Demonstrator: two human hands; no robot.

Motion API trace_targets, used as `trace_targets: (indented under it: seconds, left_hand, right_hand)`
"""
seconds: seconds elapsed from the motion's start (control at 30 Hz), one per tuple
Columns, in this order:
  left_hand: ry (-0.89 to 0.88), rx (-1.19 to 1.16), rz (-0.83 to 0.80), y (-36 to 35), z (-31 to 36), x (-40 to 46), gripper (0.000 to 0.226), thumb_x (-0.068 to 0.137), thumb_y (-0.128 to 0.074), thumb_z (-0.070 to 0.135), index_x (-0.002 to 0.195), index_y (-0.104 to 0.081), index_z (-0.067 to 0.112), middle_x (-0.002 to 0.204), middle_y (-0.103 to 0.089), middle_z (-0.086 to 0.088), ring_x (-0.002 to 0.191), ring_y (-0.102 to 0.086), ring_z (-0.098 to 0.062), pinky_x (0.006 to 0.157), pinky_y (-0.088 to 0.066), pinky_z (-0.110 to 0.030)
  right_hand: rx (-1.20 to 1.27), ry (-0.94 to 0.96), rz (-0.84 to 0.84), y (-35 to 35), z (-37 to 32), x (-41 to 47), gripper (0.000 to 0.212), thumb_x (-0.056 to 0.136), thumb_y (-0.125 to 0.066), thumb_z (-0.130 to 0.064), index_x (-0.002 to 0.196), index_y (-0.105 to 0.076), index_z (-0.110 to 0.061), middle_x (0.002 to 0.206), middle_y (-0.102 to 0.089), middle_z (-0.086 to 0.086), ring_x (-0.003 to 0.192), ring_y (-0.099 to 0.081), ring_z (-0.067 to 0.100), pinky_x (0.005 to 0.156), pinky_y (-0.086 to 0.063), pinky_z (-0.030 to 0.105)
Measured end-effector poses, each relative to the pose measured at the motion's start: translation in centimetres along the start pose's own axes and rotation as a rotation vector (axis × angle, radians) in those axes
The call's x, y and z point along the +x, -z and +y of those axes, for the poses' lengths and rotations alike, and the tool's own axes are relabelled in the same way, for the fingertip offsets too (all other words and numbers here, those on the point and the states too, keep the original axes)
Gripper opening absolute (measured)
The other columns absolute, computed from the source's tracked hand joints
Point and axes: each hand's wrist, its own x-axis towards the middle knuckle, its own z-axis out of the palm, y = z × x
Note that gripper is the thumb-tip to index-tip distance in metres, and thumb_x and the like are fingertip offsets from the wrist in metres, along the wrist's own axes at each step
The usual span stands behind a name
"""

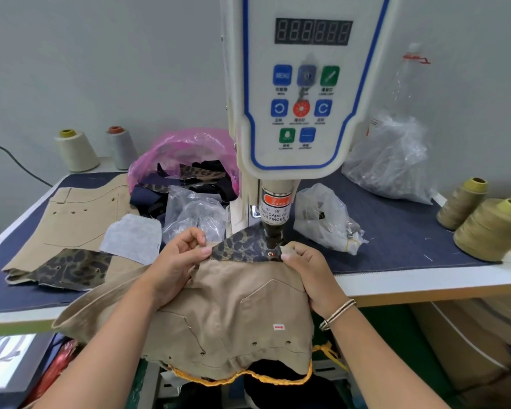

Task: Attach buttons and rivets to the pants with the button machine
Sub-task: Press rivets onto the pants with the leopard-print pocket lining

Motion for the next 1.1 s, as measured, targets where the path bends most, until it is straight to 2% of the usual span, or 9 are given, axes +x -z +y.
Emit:
trace_targets:
  seconds: [0.3,0.43,0.53,0.63,0.7,0.83,0.9,0.97,1.1]
  left_hand:
    - [-0.038,0.234,-0.062,-1.7,0.4,-0.5,0.012,0.076,-0.068,0.017,0.075,-0.06,0.026,0.063,-0.042,0.005,0.057,-0.04,-0.005,0.054,-0.036,-0.013]
    - [-0.133,0.397,-0.063,-3.4,-0.2,-0.6,0.005,0.08,-0.058,0.014,0.08,-0.057,0.02,0.066,-0.048,0.012,0.062,-0.042,-0.004,0.058,-0.036,-0.012]
    - [-0.171,0.416,-0.025,-3.9,-0.6,-0.7,0.003,0.078,-0.056,0.012,0.08,-0.055,0.013,0.066,-0.047,0.006,0.063,-0.041,-0.007,0.058,-0.034,-0.014]
    - [-0.169,0.325,0.023,-3.5,-0.4,-0.9,0.007,0.077,-0.059,0.012,0.082,-0.054,0.011,0.065,-0.051,0.012,0.063,-0.046,-0.005,0.061,-0.039,-0.012]
    - [-0.167,0.311,0.005,-3.2,-0.3,-1.1,0.01,0.078,-0.061,0.012,0.085,-0.055,0.009,0.062,-0.052,0.013,0.062,-0.048,-0.002,0.061,-0.04,-0.01]
    - [-0.157,0.285,-0.021,-2.7,-0.4,-1.3,0.008,0.078,-0.064,0.012,0.085,-0.06,0.015,0.06,-0.05,0.011,0.06,-0.049,-0.003,0.06,-0.043,-0.011]
    - [-0.146,0.28,-0.028,-2.4,-0.3,-1.3,0.009,0.077,-0.063,0.013,0.081,-0.063,0.021,0.061,-0.05,0.009,0.06,-0.051,-0.006,0.062,-0.044,-0.012]
    - [-0.136,0.277,-0.033,-2.2,-0.3,-1.3,0.009,0.076,-0.063,0.012,0.08,-0.064,0.021,0.062,-0.051,0.007,0.061,-0.052,-0.007,0.062,-0.045,-0.013]
    - [-0.13,0.293,-0.033,-2.3,-0.4,-1.2,0.011,0.076,-0.06,0.011,0.086,-0.062,0.014,0.066,-0.054,0.009,0.064,-0.053,-0.006,0.064,-0.046,-0.014]
  right_hand:
    - [0.084,0.019,0.051,0.2,-0.5,-1.3,0.027,0.074,-0.05,-0.014,0.05,-0.045,-0.025,0.056,-0.038,-0.004,0.055,-0.035,0.006,0.054,-0.03,0.02]
    - [-0.232,0.041,-0.004,1.5,-1.0,-3.3,0.033,0.083,-0.052,-0.014,0.054,-0.046,-0.029,0.056,-0.038,-0.009,0.055,-0.036,0.004,0.053,-0.032,0.014]
    - [-0.315,0.063,-0.028,2.7,-2.4,-3.9,0.031,0.089,-0.055,-0.007,0.065,-0.056,-0.026,0.063,-0.053,-0.006,0.064,-0.051,0.004,0.064,-0.042,0.013]
    - [-0.235,0.104,0.308,5.1,-5.0,-1.4,0.018,0.091,-0.056,-0.011,0.075,-0.064,-0.013,0.065,-0.063,-0.005,0.065,-0.058,0.003,0.064,-0.044,0.011]
    - [-0.47,0.039,0.475,7.2,-6.4,1.6,0.018,0.092,-0.055,-0.017,0.078,-0.067,-0.019,0.069,-0.063,-0.007,0.067,-0.056,0.007,0.062,-0.044,0.019]
    - [-1.208,-0.222,0.191,8.7,-6.6,6.1,0.026,0.095,-0.046,-0.022,0.099,-0.072,-0.026,0.102,-0.067,-0.003,0.089,-0.061,0.019,0.076,-0.049,0.03]
    - [-1.455,-0.222,0.1,7.7,-6.5,6.9,0.031,0.096,-0.041,-0.023,0.105,-0.07,-0.027,0.102,-0.066,0.002,0.086,-0.06,0.023,0.073,-0.049,0.032]
    - [-1.552,-0.194,0.079,6.6,-6.6,7.6,0.03,0.096,-0.037,-0.025,0.105,-0.066,-0.026,0.098,-0.064,0.005,0.082,-0.058,0.024,0.068,-0.045,0.031]
    - [-1.625,-0.558,-0.041,5.4,-7.1,9.1,0.032,0.095,-0.047,-0.031,0.12,-0.06,-0.018,0.121,-0.06,0.004,0.112,-0.056,0.026,0.094,-0.043,0.035]
